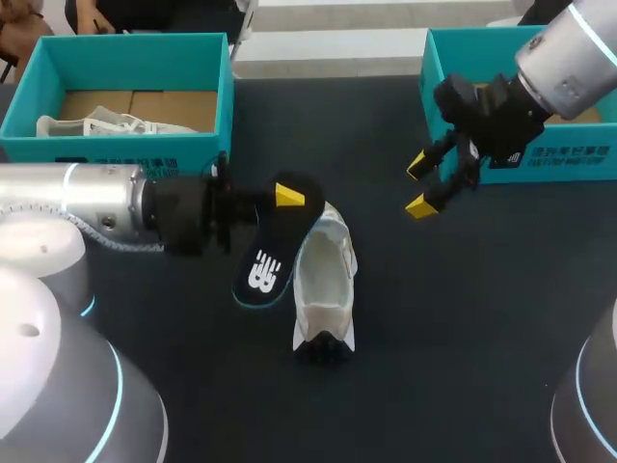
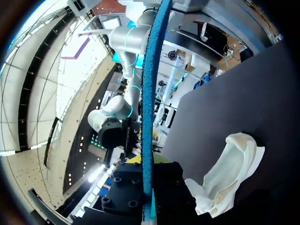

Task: Take the shoe out of the shoebox, open the shoe tongue, remove and reinsert the insole, then place the shoe into the shoebox

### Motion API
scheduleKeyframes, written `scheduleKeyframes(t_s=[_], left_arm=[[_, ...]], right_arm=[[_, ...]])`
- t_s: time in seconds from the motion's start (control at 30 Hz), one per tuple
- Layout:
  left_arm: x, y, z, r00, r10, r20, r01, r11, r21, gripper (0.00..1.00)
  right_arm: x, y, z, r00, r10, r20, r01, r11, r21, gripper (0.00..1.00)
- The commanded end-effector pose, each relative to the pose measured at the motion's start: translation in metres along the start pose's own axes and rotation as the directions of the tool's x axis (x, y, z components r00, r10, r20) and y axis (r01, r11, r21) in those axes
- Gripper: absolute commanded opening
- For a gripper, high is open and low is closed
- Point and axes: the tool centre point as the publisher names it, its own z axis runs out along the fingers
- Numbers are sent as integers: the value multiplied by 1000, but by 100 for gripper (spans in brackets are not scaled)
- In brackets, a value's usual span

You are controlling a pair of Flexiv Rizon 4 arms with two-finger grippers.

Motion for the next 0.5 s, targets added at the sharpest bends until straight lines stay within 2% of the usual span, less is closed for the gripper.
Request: scheduleKeyframes(t_s=[0.03, 0.17, 0.27, 0.33, 0.5], left_arm=[[12, -4, -8, 997, -78, -23, 78, 997, 1, 0], [26, -3, -14, 983, -177, -49, 176, 984, -24, 0], [34, -8, -18, 958, -286, -34, 287, 958, 1, 0], [41, -12, -19, 930, -367, -26, 368, 928, 59, 0], [41, -12, -19, 930, -367, -26, 368, 928, 59, 0]], right_arm=[[5, -2, 2, 919, -391, 54, 392, 920, 1, 100], [5, -9, 11, 930, -366, -33, 367, 930, 34, 100], [5, -9, 11, 930, -366, -33, 367, 930, 34, 100], [5, -9, 11, 930, -366, -33, 367, 930, 34, 100], [5, -9, 11, 930, -366, -33, 367, 930, 34, 100]])
